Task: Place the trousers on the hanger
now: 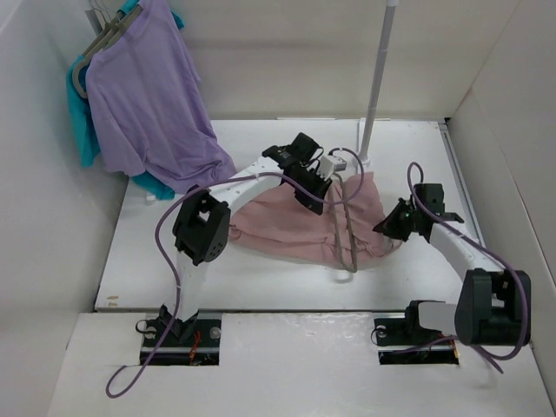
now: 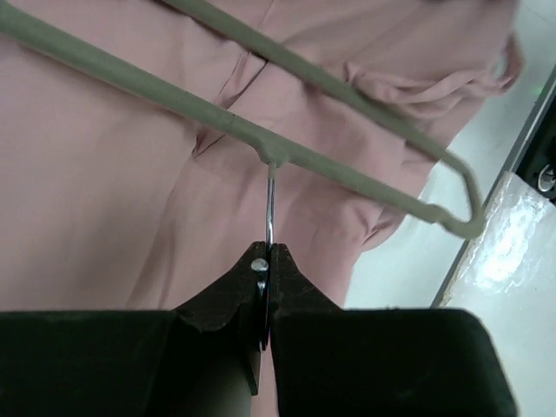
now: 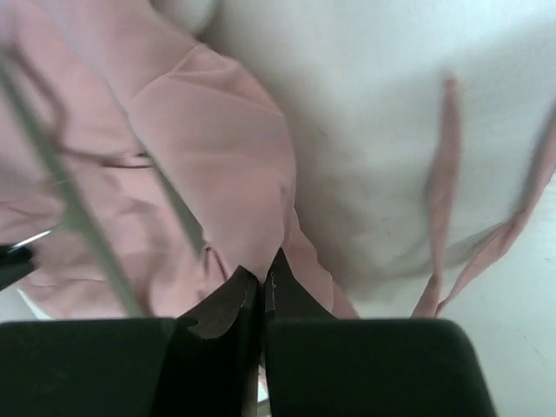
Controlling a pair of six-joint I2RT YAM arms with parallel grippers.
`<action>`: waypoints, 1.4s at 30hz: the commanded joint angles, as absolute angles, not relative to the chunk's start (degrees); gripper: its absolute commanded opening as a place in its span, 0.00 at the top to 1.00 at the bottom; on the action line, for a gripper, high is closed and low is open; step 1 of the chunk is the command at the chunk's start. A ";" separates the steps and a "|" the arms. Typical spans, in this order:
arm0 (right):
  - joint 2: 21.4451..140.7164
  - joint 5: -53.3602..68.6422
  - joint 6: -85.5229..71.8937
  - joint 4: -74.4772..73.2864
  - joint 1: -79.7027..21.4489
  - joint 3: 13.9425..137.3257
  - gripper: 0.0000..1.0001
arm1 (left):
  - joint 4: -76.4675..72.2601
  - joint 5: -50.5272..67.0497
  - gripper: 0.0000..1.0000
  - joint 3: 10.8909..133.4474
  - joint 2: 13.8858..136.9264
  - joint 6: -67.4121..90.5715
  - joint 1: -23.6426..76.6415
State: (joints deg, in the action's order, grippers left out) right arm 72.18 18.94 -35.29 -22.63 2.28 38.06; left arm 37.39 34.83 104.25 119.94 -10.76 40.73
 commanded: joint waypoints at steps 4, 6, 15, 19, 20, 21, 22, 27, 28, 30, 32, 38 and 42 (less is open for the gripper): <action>62.50 14.50 -28.13 -28.12 1.85 46.84 1.00 | 36.91 27.43 1.00 103.71 114.44 -9.58 40.43; 61.27 13.89 -27.08 -28.12 -1.90 49.03 1.00 | 36.30 27.42 1.00 102.49 114.43 -9.58 40.43; 68.81 21.87 -31.54 -11.18 -22.14 44.66 1.00 | 35.77 29.27 1.00 101.16 116.54 -10.11 40.43; 76.27 24.51 -34.37 -0.72 -23.99 38.42 1.00 | 35.77 29.79 1.00 99.24 116.54 -11.16 40.43; 78.20 25.13 -34.37 1.38 -23.99 37.71 1.00 | 35.77 29.79 1.00 98.36 116.54 -11.16 40.43; 82.14 25.14 -34.37 1.93 -23.99 36.92 1.00 | 35.77 29.10 1.00 97.83 116.54 -11.16 40.43; 83.92 25.14 -34.37 1.93 -23.99 36.91 1.00 | 35.77 29.09 1.00 97.82 116.54 -11.16 40.43; 90.34 26.63 -35.07 8.16 -21.45 32.87 1.00 | 34.55 29.09 1.00 95.89 115.49 -11.68 40.43; 92.96 26.11 -35.07 8.17 -21.45 32.87 1.00 | 34.54 29.09 1.00 95.28 115.49 -11.69 40.43; 96.22 25.40 -35.07 8.17 -22.06 34.53 1.00 | 34.54 31.02 1.00 95.27 115.49 -11.69 40.43; 99.31 24.09 -37.17 8.70 -21.54 34.54 1.00 | 35.85 33.12 1.00 95.27 115.49 -12.92 40.43; 101.06 22.94 -35.88 9.95 -23.11 35.58 0.94 | 35.33 37.09 1.00 95.27 113.55 -13.71 40.43; 97.68 14.79 -32.09 -5.33 -26.27 42.53 0.79 | 35.86 32.63 1.00 96.77 116.19 -12.93 40.43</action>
State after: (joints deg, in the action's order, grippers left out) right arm 95.74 28.86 -39.18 8.54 -21.85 40.64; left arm 36.34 31.14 96.12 116.57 -13.15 38.20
